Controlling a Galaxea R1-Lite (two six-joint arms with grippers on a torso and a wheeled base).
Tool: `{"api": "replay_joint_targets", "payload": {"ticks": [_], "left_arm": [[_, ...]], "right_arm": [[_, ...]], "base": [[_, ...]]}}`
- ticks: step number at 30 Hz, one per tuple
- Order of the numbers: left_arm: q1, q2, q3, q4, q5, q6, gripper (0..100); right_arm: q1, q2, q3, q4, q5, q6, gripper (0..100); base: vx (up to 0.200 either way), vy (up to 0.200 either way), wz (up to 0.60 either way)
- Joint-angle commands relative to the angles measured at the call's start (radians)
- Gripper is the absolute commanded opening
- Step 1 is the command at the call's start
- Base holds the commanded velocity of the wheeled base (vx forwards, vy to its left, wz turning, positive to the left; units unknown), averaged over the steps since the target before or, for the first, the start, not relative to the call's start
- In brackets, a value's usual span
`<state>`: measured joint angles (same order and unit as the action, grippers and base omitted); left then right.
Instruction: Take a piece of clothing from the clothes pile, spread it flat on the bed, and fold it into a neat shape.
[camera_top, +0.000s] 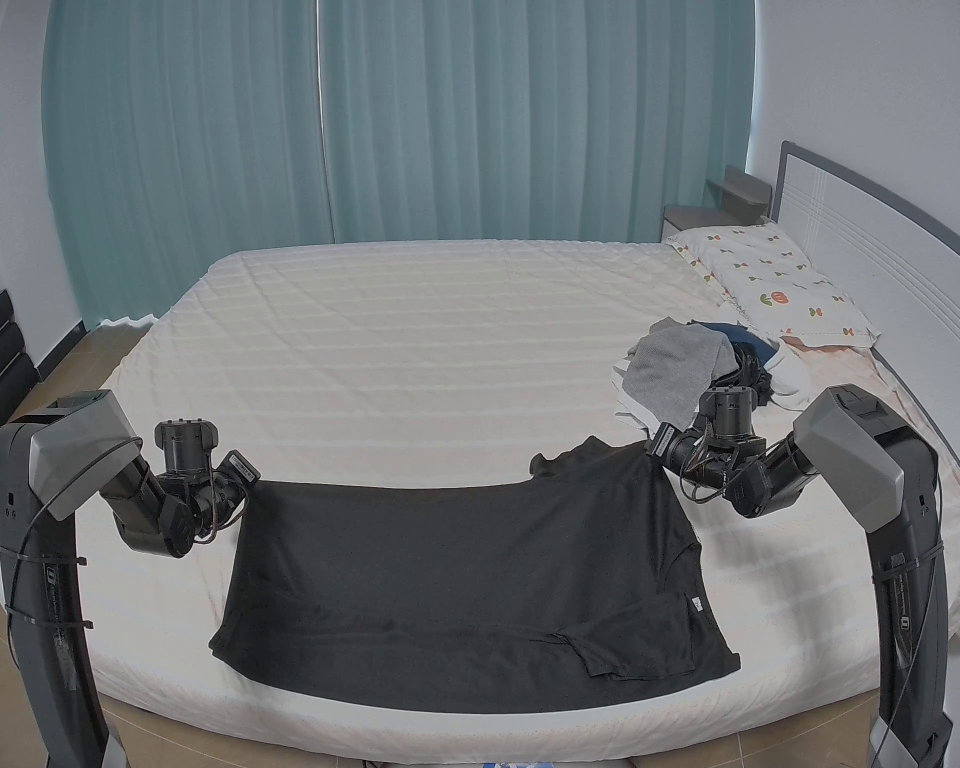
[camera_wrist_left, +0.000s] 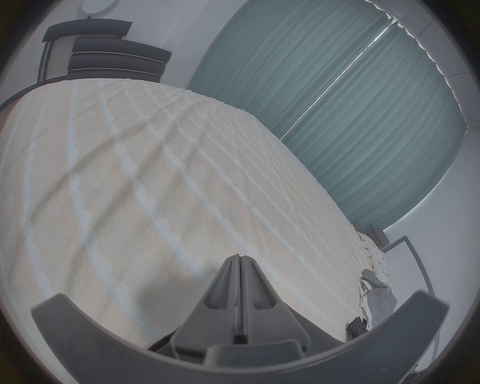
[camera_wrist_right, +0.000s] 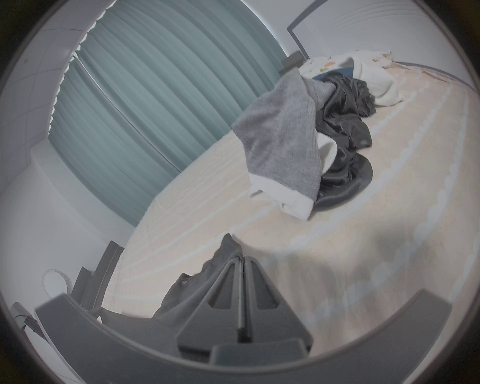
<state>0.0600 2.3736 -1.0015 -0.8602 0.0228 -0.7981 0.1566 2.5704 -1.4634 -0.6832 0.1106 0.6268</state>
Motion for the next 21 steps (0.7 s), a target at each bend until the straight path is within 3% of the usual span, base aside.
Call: {"api": "replay_joint_targets", "payload": {"ticks": [1,11,21], "left_arm": [[0.006,-0.010,0.004,-0.005,-0.001,0.000,0],[0.009,-0.013,0.014,-0.003,-0.003,0.002,0],[0.026,-0.028,0.060,-0.022,-0.003,0.050,0]], "right_arm": [[-0.002,-0.032,0.057,-0.039,0.004,-0.001,0],[-0.009,-0.092,0.141,-0.079,0.015,0.004,0],[-0.028,-0.190,0.282,-0.091,0.100,0.001,0]], "base": [[0.000,0.000,0.00],[0.000,0.000,0.00],[0.000,0.000,0.00]]}}
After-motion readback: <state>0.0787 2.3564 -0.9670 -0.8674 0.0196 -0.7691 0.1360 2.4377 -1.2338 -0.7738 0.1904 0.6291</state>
